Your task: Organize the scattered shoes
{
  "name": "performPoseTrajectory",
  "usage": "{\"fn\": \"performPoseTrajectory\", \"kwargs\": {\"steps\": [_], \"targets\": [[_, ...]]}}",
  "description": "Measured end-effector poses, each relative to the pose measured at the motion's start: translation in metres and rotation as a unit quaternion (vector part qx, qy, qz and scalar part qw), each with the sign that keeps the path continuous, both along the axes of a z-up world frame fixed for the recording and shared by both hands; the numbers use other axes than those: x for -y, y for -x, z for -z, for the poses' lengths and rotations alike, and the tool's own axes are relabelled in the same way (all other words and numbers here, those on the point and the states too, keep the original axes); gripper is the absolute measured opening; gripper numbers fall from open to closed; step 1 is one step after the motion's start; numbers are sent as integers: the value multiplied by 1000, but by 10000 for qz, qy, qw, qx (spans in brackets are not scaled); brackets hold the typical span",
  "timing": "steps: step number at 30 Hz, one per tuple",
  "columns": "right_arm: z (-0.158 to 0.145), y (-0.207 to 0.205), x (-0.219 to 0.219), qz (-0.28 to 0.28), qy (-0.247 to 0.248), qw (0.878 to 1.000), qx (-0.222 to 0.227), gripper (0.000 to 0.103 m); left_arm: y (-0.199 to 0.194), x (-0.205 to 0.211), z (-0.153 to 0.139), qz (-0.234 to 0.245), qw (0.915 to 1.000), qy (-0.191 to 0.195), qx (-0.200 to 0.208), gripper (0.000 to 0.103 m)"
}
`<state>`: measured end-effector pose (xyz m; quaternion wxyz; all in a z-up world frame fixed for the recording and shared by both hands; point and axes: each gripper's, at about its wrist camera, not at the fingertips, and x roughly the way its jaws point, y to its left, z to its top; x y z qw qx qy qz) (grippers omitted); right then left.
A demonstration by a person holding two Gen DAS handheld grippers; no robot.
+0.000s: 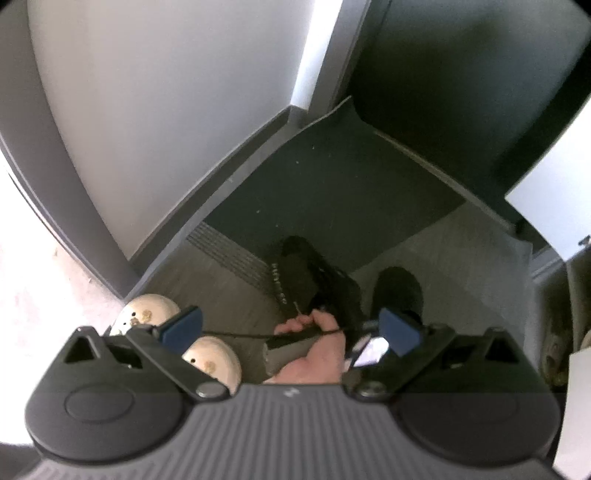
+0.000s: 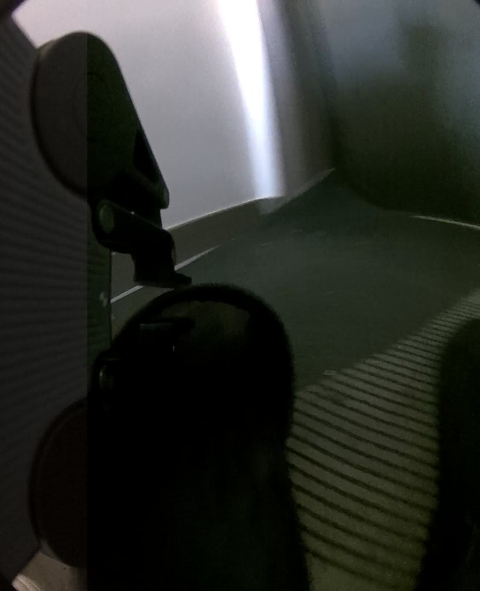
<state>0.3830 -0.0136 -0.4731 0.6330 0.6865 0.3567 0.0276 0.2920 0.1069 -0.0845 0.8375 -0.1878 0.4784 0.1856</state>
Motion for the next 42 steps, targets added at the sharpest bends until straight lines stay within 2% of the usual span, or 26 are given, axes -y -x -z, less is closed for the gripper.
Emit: {"fn": "performPoseTrajectory", "kwargs": {"steps": [3, 5, 7, 8, 10, 11, 12, 13, 15, 16, 17, 20, 22, 23, 24, 25, 26, 27, 29, 32, 33, 36, 38, 41, 42], "targets": [[0, 19, 7, 1120, -431, 9928, -19, 21, -3, 2, 3, -11, 10000, 27, -43, 103], [8, 17, 7, 1157, -667, 9910, -102, 26, -5, 3, 6, 15, 9999, 75, -87, 103], [13, 14, 5, 1037, -817, 9912, -89, 40, -7, 5, 7, 31, 9999, 77, -98, 103], [14, 10, 4, 904, -793, 9927, -20, 42, -8, 5, 8, 36, 9999, 72, -98, 103], [10, 7, 2, 580, -433, 9973, 152, 52, -9, 6, 8, 52, 9999, 69, -90, 103], [10, 7, 2, 508, -359, 9979, 181, 66, -10, 6, 8, 54, 9999, 65, -83, 103], [7, 4, 1, 200, -135, 9993, 268, 81, -10, 5, 8, 51, 9999, 58, -84, 103], [4, 5, 4, 124, -98, 9995, 287, 87, -11, 5, 9, 43, 9999, 61, -91, 103], [-4, 0, -1, -678, 405, 9948, 648, 87, -12, 3, 11, 35, 9999, 88, -121, 103], [-5, -1, -3, -775, 491, 9934, 695, 87, -12, 3, 12, 33, 9999, 96, -139, 103], [-14, -3, -7, -1189, 972, 9836, 945, 87, -12, 2, 12, 30, 9998, 98, -151, 103], [-29, -1, -13, -1703, 1696, 9573, 1604, 88, -12, 0, 12, 14, 9998, 114, -186, 103], [-44, 3, -24, -2160, 2452, 9224, 2058, 88, -12, -3, 11, 14, 9997, 156, -203, 103], [-50, 3, -29, -2383, 2776, 9039, 2216, 88, -12, -4, 12, 17, 9996, 171, -210, 103], [-59, 4, -37, -2680, 3295, 8705, 2485, 88, -12, -6, 12, 16, 9996, 188, -229, 103], [-61, 4, -39, -2771, 3476, 8569, 2610, 88, -12, -7, 12, 0, 9995, 201, -246, 103], [-68, 8, -40, -2878, 3786, 8301, 2911, 86, -12, -9, 12, -24, 9995, 207, -257, 103], [-73, 12, -38, -2841, 4136, 8075, 3102, 85, -11, -11, 12, -43, 9994, 220, -260, 103], [-76, 19, -35, -2599, 5053, 7639, 3058, 85, -9, -14, 13, -64, 9993, 254, -263, 103], [-73, 26, -24, -2238, 5626, 7355, 3040, 85, -7, -19, 15, -76, 9987, 404, -317, 103], [-70, 26, -19, -2185, 5761, 7300, 2959, 86, -6, -21, 15, -80, 9983, 469, -338, 103], [-59, 14, -16, -2651, 5787, 7160, 2868, 85, -4, -30, 16, -142, 9970, 672, -344, 103], [-51, 3, -18, -3170, 5646, 7113, 2735, 71, -4, -37, 16, -226, 9965, 742, -316, 103], [-49, -15, -37, -3671, 5853, 6759, 2567, 68, -3, -48, 16, -435, 9956, 779, -298, 103], [-49, -18, -40, -3711, 5903, 6726, 2480, 68, -3, -50, 17, -488, 9950, 824, -299, 103]]}}
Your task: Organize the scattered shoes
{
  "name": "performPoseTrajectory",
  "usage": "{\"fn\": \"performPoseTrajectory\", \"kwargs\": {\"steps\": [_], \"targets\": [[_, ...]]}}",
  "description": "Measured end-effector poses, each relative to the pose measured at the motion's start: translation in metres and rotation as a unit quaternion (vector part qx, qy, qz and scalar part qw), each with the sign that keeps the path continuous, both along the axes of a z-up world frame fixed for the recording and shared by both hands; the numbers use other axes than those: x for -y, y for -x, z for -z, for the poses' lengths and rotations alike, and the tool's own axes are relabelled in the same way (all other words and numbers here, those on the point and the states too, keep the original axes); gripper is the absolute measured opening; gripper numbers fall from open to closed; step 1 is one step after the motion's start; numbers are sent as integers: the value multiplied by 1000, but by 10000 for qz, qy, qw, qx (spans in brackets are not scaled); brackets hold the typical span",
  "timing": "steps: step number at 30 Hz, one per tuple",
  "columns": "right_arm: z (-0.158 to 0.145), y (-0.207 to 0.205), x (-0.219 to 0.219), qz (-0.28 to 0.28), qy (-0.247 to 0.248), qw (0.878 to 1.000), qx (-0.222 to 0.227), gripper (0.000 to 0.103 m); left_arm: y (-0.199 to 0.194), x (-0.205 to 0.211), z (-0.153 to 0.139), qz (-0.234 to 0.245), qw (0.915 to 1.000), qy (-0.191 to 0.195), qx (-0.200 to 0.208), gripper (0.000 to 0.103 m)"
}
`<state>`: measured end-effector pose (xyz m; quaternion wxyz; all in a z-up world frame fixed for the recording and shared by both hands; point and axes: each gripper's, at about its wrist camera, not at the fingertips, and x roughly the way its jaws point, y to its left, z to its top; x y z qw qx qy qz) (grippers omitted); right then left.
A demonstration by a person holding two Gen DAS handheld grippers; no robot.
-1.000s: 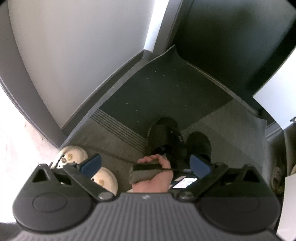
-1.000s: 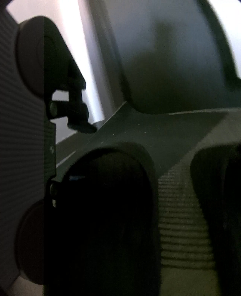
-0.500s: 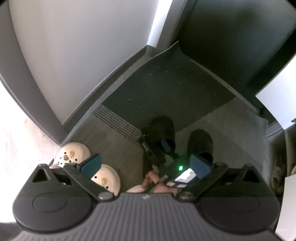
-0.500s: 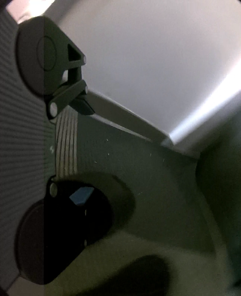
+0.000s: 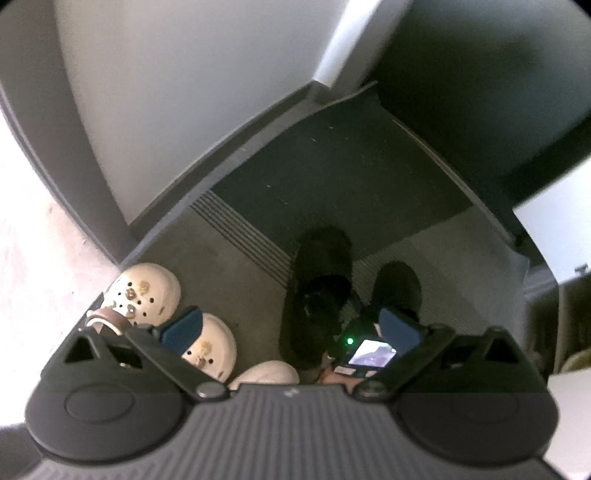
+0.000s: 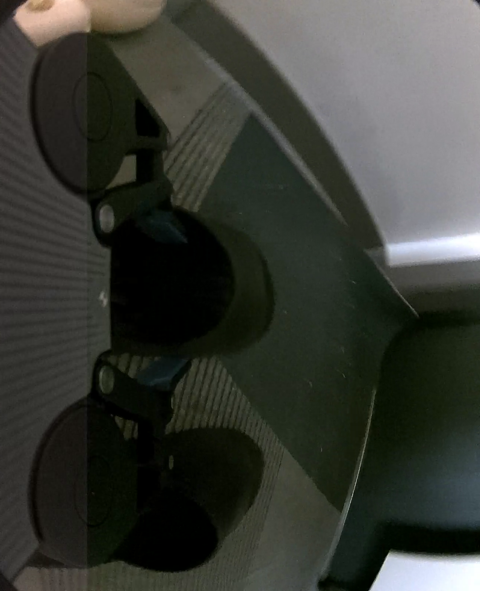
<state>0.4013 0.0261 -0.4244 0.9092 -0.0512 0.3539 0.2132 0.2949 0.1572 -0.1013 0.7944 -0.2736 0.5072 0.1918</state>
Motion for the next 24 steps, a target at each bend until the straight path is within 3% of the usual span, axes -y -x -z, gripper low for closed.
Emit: {"fn": "performPoseTrajectory", "kwargs": {"steps": [2, 4, 6, 8, 10, 14, 17, 20, 22, 24], "targets": [[1, -7, -5, 66, 182, 9997, -114, 65, 1, -2, 1, -62, 10000, 33, 4, 103], [2, -17, -1, 430, 52, 9987, -253, 55, 1, 0, 2, -16, 10000, -12, 3, 103], [3, -22, 1, 842, -180, 9953, -438, 33, 0, 3, 5, 61, 10000, -26, -24, 103], [3, -28, 10, 1307, -524, 9880, -631, 18, -2, 4, 9, 130, 9998, 91, -69, 103], [2, -29, 26, 1747, -939, 9770, -785, 18, -2, 3, 12, 105, 9997, 191, -96, 103], [7, -24, 52, 2822, -1578, 9419, -904, 18, -2, -1, 17, 62, 9994, 270, -189, 103], [11, -23, 58, 3043, -1710, 9319, -989, 18, -1, 0, 17, 104, 9994, 253, -210, 103], [12, -20, 67, 3418, -1907, 9126, -1183, 18, 0, 1, 18, 158, 9991, 328, -231, 103], [10, -17, 64, 3305, -1813, 9186, -1183, 19, 2, 3, 17, 208, 9989, 346, -242, 103], [9, -16, 53, 2834, -1481, 9408, -1124, 24, 3, 5, 16, 259, 9988, 342, -246, 103]]}}
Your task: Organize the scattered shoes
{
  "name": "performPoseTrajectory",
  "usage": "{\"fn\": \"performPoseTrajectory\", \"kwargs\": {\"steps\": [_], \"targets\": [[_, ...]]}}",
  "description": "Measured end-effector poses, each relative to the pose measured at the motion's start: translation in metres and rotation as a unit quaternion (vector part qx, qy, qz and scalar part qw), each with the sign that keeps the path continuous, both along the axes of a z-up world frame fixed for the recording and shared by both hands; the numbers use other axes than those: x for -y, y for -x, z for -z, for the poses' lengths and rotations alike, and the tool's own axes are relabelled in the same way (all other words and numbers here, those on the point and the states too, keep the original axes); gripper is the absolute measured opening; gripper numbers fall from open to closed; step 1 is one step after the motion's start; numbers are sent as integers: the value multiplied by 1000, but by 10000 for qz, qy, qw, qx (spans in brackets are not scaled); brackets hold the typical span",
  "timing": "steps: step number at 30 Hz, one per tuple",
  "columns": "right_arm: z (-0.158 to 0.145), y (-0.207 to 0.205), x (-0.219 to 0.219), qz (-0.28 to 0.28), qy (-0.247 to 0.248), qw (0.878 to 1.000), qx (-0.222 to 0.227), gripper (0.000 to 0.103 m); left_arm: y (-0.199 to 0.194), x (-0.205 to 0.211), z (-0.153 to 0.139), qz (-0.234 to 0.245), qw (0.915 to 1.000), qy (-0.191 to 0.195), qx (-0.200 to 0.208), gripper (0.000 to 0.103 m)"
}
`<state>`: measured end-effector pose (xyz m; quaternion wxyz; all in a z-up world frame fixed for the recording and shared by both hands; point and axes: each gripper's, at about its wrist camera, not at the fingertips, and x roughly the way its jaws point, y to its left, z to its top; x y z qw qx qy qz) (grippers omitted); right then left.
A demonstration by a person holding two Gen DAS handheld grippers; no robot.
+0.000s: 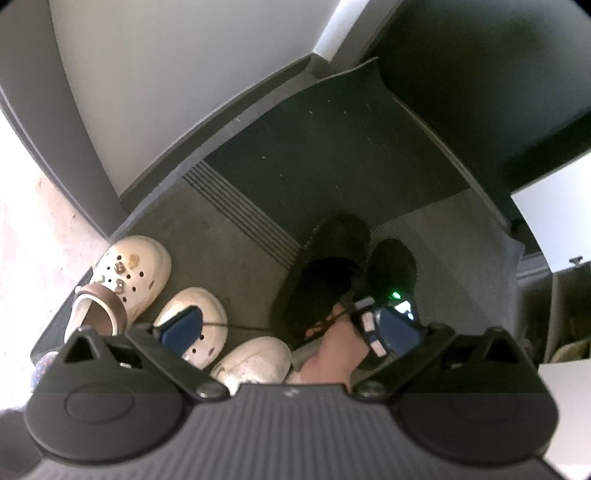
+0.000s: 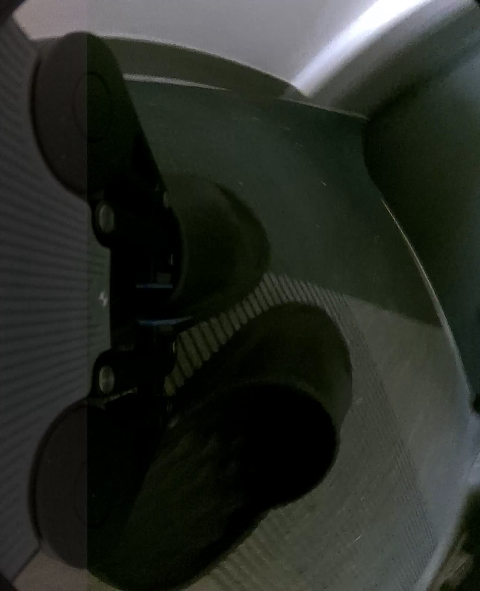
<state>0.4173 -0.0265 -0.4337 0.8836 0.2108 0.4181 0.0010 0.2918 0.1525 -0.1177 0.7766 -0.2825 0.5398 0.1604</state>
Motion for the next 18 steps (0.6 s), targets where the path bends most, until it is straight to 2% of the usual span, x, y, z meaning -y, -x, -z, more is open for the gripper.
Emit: {"fn": "performPoseTrajectory", "kwargs": {"steps": [2, 4, 5, 6, 7, 8, 9, 11, 13, 16, 18], "targets": [[-2, 8, -5, -117, 70, 9999, 86, 26, 2, 1, -1, 37, 10000, -13, 0, 103], [-5, 18, -4, -89, -37, 9998, 201, 27, 4, 2, -3, 49, 10000, -62, 21, 103], [-5, 23, 1, 25, -222, 9995, 229, 31, 5, 2, -5, 57, 9999, -130, 48, 103], [-5, 28, 5, 145, -416, 9987, 254, 38, 6, 3, -7, 73, 9997, -239, 77, 103], [-3, 30, 9, 219, -569, 9978, 279, 41, 6, 4, -8, 85, 9994, -313, 91, 103], [-1, 31, 12, 288, -718, 9965, 304, 52, 7, 5, -10, 91, 9993, -347, 94, 103], [1, 37, 17, 418, -953, 9939, 356, 65, 8, 5, -12, 89, 9994, -320, 84, 103], [2, 60, 29, 715, -1417, 9852, 650, 77, 10, 2, -15, 34, 9999, -125, 59, 103], [3, 72, 35, 957, -1624, 9784, 843, 82, 12, -1, -22, -48, 9999, -34, 150, 103], [3, 94, 40, 1265, -1715, 9700, 1166, 82, 13, -2, -29, -57, 9997, -43, 248, 103], [2, 95, 47, 1364, -1515, 9708, 1268, 82, 14, -1, -29, -46, 9997, 19, 249, 103]]}}
